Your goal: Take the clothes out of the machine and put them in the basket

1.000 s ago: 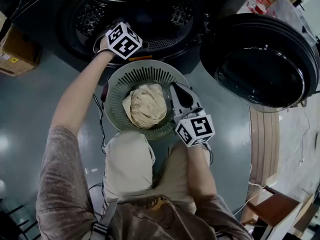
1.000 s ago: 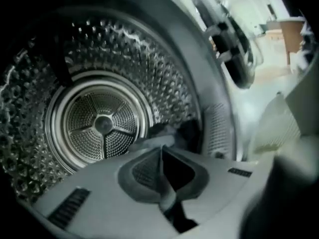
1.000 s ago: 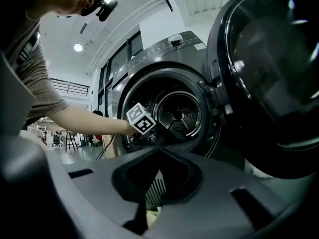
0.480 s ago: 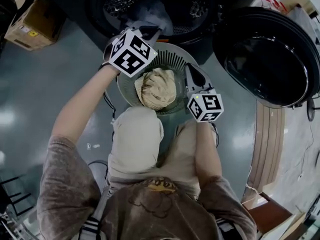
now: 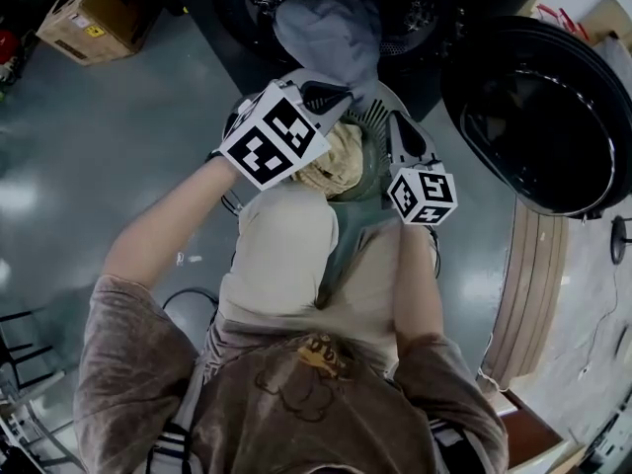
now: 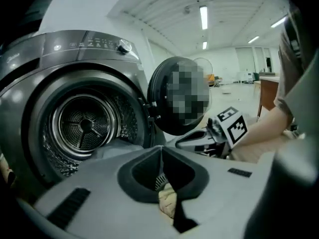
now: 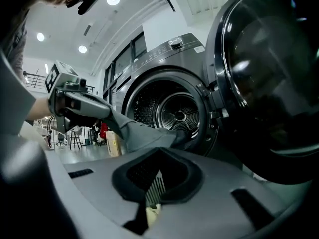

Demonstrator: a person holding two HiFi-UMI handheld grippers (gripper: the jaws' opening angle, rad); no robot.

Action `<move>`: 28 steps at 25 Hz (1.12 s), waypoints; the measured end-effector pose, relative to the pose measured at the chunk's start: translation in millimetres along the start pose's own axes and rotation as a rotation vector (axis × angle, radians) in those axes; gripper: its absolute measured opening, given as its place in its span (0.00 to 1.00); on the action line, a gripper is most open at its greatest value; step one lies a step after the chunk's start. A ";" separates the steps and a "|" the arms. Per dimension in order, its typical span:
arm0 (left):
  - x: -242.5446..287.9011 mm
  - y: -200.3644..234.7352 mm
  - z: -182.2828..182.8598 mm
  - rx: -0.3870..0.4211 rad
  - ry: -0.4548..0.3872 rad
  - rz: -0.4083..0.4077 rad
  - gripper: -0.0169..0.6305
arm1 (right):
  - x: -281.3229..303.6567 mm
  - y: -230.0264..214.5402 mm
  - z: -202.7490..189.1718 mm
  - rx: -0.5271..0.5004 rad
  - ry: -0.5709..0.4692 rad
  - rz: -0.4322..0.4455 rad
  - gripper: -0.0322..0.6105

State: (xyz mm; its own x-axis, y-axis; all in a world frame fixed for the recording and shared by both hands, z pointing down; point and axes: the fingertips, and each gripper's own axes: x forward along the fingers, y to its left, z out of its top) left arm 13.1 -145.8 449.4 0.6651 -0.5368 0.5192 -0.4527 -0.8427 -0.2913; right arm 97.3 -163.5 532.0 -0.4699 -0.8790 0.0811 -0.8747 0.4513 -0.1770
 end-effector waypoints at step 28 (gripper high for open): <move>151.8 199.9 -100.6 -0.146 0.142 0.223 0.73 | -10.3 -1.0 3.6 0.003 0.023 -0.031 0.05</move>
State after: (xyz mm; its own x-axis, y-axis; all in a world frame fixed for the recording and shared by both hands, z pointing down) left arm -36.2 -391.6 550.8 0.4542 -0.6883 0.5656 -0.6662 -0.6839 -0.2973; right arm 103.4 -155.4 527.8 -0.4454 -0.8887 0.1089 -0.8884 0.4236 -0.1771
